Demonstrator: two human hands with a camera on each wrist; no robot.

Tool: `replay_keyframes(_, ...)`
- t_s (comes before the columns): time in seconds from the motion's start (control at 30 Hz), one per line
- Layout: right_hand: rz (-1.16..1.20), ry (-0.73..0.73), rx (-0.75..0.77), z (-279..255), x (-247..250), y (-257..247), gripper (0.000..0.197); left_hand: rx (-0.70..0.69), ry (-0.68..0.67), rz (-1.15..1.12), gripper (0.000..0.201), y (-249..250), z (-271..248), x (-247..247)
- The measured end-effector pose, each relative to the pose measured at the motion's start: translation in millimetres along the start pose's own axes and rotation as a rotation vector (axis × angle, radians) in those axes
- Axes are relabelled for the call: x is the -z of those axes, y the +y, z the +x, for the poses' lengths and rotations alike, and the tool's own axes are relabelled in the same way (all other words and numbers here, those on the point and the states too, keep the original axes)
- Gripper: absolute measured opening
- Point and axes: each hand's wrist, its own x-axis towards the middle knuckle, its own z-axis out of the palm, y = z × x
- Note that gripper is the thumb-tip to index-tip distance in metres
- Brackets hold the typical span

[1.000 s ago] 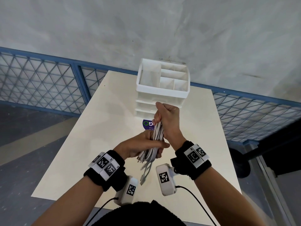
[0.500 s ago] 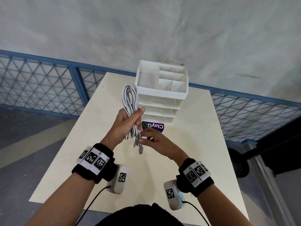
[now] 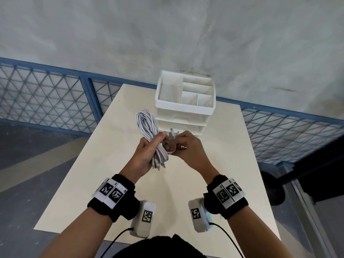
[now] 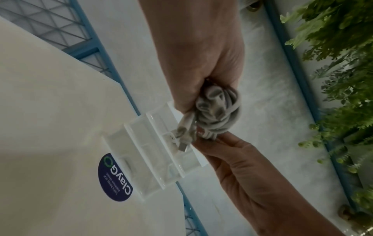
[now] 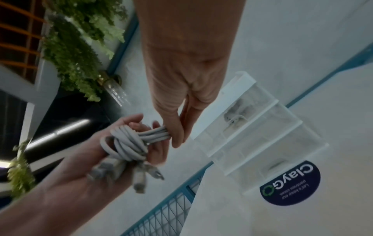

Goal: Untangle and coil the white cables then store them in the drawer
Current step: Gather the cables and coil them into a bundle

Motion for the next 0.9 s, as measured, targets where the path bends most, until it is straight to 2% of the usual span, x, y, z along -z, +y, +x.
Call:
replay_keyframes(0.07, 0.054, 0.0, 0.029, -2, -1, 0, 0.027, 0.041, 0.04, -0.042, 0.016, -3, -1, 0)
replay_keyframes(0.17, 0.091, -0.053, 0.072, -4, 0, 0, 0.033, 0.12, 0.065, -0.065, 0.044, -6, 3, 2)
replay_keyframes(0.2, 0.121, -0.083, 0.064, -4, 0, -1, 0.035, 0.114, 0.041, -0.052, 0.045, -5, 4, 2)
replay_keyframes(0.3, 0.29, -0.205, 0.003, -5, 1, -2, 0.042, 0.076, -0.042, -0.065, 0.029, -2, 4, -2)
replay_keyframes(0.4, 0.428, -0.269, -0.038, -7, 8, 0, 0.042, 0.01, -0.07, -0.065, 0.023, -1, 3, -4)
replay_keyframes(0.47, 0.682, -0.274, -0.128, -7, 15, 0, 0.032, -0.013, -0.067, -0.057, 0.021, 0, 2, -4)
replay_keyframes(0.53, 0.887, -0.277, -0.28, -4, 20, -2, 0.031, -0.037, -0.094, -0.041, 0.02, -1, 0, -5)
replay_keyframes(0.6, 0.874, -0.347, -0.358, -1, 24, -8, 0.035, -0.072, -0.121, -0.015, 0.022, -3, 0, -8)
replay_keyframes(0.67, 0.683, -0.526, -0.337, 1, 25, -15, 0.034, -0.09, -0.175, -0.008, 0.028, -6, 0, -10)
replay_keyframes(0.73, 0.527, -0.659, -0.33, 3, 23, -19, 0.038, -0.091, -0.229, -0.018, 0.022, -8, -1, -14)
replay_keyframes(0.8, 0.485, -0.688, -0.367, 6, 21, -16, 0.041, -0.075, -0.25, -0.033, 0.012, -11, -1, -16)
replay_keyframes(0.9, 0.454, -0.725, -0.422, 6, 18, -11, 0.048, -0.046, -0.29, -0.034, 0.011, -14, 0, -13)
